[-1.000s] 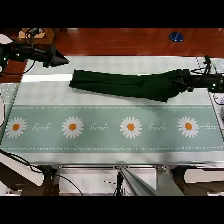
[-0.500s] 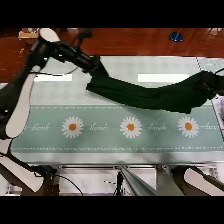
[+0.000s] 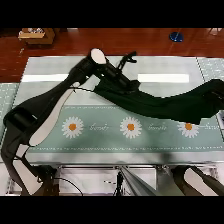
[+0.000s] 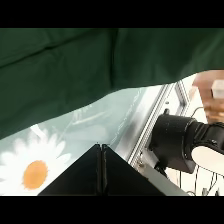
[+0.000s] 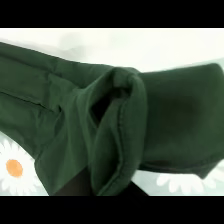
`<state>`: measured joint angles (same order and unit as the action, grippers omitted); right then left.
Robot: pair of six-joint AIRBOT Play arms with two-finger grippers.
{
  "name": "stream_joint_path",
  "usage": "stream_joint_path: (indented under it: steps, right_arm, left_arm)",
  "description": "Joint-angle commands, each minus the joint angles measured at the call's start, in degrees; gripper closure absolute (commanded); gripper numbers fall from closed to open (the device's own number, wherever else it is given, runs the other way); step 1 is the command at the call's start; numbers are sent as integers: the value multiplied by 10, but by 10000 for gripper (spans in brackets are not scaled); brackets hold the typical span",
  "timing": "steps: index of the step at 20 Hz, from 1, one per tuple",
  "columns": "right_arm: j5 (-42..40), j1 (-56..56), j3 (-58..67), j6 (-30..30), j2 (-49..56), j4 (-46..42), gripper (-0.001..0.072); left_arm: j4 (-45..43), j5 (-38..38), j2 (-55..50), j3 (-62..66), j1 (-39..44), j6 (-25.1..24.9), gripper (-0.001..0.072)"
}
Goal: Fold the shirts.
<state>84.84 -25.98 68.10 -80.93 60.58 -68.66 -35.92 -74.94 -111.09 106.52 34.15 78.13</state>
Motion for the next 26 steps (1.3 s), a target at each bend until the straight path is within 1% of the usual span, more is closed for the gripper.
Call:
stream_joint_path:
  steps: [1,6,12,15,17,18,19,21,22,23,24,26]
  right_arm:
    - [23,0,0,-8,-4,-14,682]
    - [26,0,0,-21,-5,-13,682]
    - [26,0,0,-21,-38,-13,682]
    - [29,0,0,-30,-69,-12,682]
    - [37,0,0,-31,-85,-9,682]
    - [42,0,0,-31,-91,-9,682]
    - [47,0,0,-31,-94,-10,682]
    - [64,0,0,-31,-96,-25,682]
    - [67,0,0,-31,-96,-37,682]
    - [64,0,0,-31,-96,-41,682]
    - [59,0,0,-33,-96,-39,683]
    - [41,1,0,-44,-96,-32,682]
  left_arm:
    - [0,13,-30,0,36,13,685]
    - [0,36,-54,0,62,28,686]
    - [5,90,-82,0,89,43,686]
    - [33,110,-108,0,107,55,686]
    - [93,129,-128,0,123,55,686]
    - [138,141,-136,0,135,38,686]
    - [176,155,-141,0,144,8,686]
    - [186,179,-143,0,146,1,687]
    - [186,175,-141,0,134,1,687]
    - [186,159,-137,0,117,-3,687]
    - [185,133,-129,0,92,-21,688]
    - [163,89,-97,0,31,-39,688]
